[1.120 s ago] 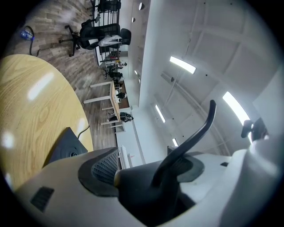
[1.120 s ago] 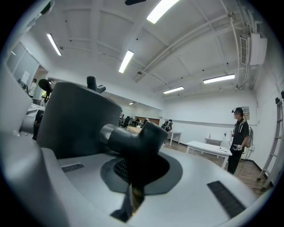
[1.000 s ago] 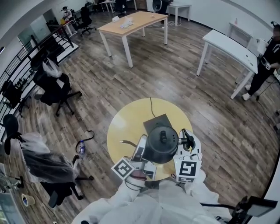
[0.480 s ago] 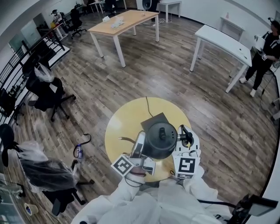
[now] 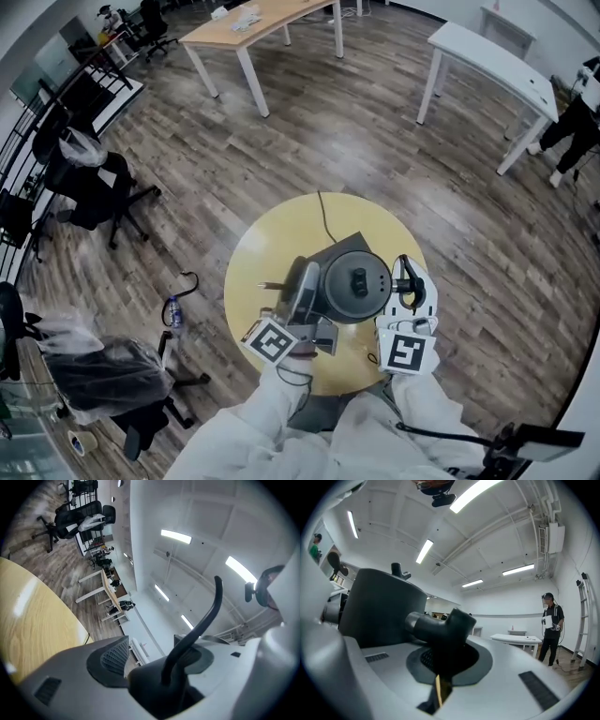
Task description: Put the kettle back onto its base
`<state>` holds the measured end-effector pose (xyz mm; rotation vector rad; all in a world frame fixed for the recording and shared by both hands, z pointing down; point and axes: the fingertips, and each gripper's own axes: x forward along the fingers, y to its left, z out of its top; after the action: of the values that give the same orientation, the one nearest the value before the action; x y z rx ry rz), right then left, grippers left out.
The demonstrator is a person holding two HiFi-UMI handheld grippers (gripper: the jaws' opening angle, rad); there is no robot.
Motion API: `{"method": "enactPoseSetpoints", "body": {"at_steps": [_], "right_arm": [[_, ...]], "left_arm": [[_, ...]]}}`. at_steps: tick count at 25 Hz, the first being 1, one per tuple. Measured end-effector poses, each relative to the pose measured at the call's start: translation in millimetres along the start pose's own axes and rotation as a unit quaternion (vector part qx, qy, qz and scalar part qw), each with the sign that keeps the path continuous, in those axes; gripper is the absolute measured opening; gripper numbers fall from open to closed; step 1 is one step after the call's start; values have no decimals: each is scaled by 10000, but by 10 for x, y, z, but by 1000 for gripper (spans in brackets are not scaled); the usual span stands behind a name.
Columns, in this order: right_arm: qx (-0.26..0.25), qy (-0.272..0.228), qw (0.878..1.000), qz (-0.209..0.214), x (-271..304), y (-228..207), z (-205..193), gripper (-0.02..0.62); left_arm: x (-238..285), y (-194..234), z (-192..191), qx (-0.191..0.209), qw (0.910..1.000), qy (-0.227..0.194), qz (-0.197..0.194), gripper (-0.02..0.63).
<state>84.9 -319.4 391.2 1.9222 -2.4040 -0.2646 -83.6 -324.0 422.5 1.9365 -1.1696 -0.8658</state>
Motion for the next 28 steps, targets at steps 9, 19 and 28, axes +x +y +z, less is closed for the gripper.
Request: {"method": "enactPoseSetpoints", "body": {"at_steps": [9, 19, 28], "right_arm": [[153, 423, 9989, -93, 428, 89, -1034, 15], [238, 675, 9973, -172, 640, 70, -1588, 15], [68, 609, 9978, -242, 724, 40, -1657, 15]], "left_arm": [[271, 1087, -345, 268, 9955, 476, 770, 302], [444, 1717, -574, 559, 9886, 620, 1252, 302], [544, 1871, -642, 576, 9870, 733, 1310, 307]]}}
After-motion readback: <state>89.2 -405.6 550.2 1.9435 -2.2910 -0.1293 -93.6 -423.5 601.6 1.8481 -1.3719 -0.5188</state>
